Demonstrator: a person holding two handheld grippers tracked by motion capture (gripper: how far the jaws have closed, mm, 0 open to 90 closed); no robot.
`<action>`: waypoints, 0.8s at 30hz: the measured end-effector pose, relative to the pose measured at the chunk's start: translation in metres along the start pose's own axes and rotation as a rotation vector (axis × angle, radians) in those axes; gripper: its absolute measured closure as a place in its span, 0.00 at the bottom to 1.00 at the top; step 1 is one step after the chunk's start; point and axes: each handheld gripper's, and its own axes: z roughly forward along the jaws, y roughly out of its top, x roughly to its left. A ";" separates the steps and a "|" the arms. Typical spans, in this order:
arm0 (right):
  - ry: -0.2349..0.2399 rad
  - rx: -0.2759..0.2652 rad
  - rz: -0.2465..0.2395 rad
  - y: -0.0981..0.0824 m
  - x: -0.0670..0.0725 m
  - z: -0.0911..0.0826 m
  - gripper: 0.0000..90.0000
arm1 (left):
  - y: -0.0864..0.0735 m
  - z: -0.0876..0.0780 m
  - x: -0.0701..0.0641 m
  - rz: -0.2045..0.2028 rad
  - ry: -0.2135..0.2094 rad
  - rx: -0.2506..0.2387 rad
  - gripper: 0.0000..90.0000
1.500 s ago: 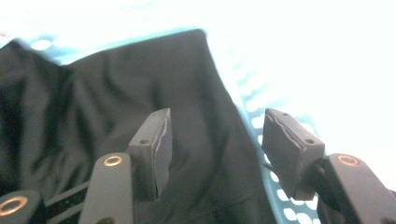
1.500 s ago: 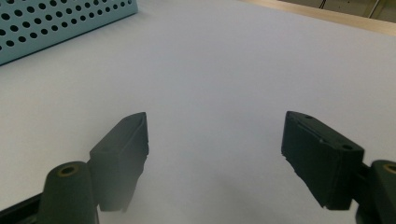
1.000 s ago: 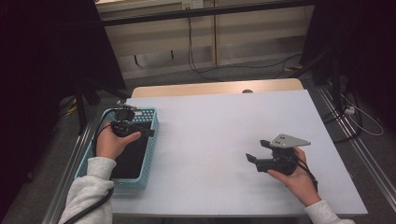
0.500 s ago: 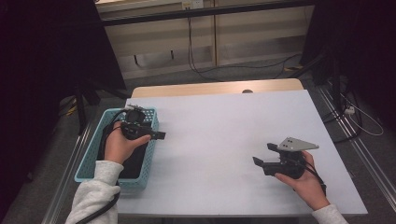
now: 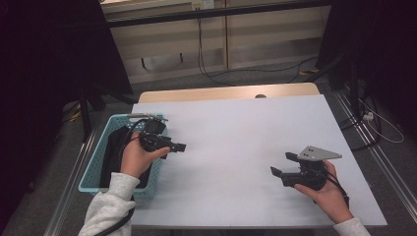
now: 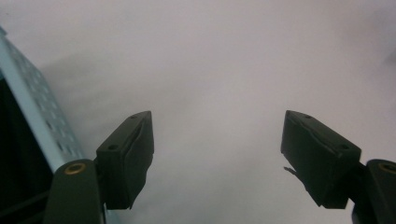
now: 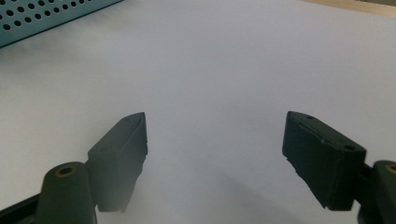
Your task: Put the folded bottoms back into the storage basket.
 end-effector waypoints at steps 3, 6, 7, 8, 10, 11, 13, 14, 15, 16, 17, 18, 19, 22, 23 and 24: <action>0.000 0.007 0.003 -0.002 0.000 -0.001 0.24 | -0.002 0.005 -0.003 0.000 -0.006 -0.002 0.27; 0.000 0.012 -0.003 -0.003 -0.001 -0.002 0.24 | -0.006 0.009 -0.005 0.008 -0.015 0.005 0.27; -0.001 0.011 -0.001 -0.003 -0.001 -0.002 0.24 | -0.007 0.010 -0.006 0.011 -0.016 0.008 0.27; -0.001 0.013 -0.001 -0.004 -0.001 -0.003 0.24 | -0.008 0.011 -0.007 0.014 -0.018 0.009 0.27; 0.002 0.016 -0.004 -0.005 -0.001 -0.003 0.24 | -0.010 0.014 -0.009 0.017 -0.025 0.011 0.27; 0.002 0.018 -0.001 -0.005 -0.001 -0.003 0.24 | -0.011 0.015 -0.010 0.017 -0.023 0.007 0.27; 0.003 0.021 -0.003 -0.006 -0.001 -0.004 0.24 | -0.012 0.016 -0.012 0.037 -0.017 0.015 0.26; 0.004 0.022 -0.004 -0.006 -0.001 -0.004 0.24 | -0.013 0.017 -0.013 0.037 -0.023 0.015 0.26; 0.005 0.024 -0.006 -0.006 -0.001 -0.004 0.24 | -0.014 0.018 -0.014 0.037 -0.029 0.013 0.26; 0.006 0.024 -0.007 -0.007 -0.001 -0.004 0.24 | -0.015 0.019 -0.016 0.042 -0.032 0.009 0.26; 0.005 0.026 -0.007 -0.007 -0.001 -0.005 0.24 | -0.017 0.021 -0.017 0.052 -0.034 0.008 0.26; 0.007 0.027 -0.008 -0.007 -0.001 -0.005 0.24 | -0.018 0.022 -0.018 0.058 -0.039 0.013 0.25; 0.007 0.027 -0.008 -0.008 0.000 -0.005 0.24 | -0.019 0.023 -0.020 0.059 -0.037 0.011 0.25; 0.010 0.034 -0.010 -0.009 0.000 -0.006 0.23 | -0.021 0.026 -0.024 0.068 -0.035 0.008 0.24; 0.009 0.033 -0.013 -0.009 0.000 -0.006 0.23 | -0.022 0.026 -0.025 0.076 -0.039 0.010 0.24; 0.009 0.033 -0.015 -0.009 0.000 -0.007 0.23 | -0.022 0.027 -0.027 0.078 -0.043 0.013 0.24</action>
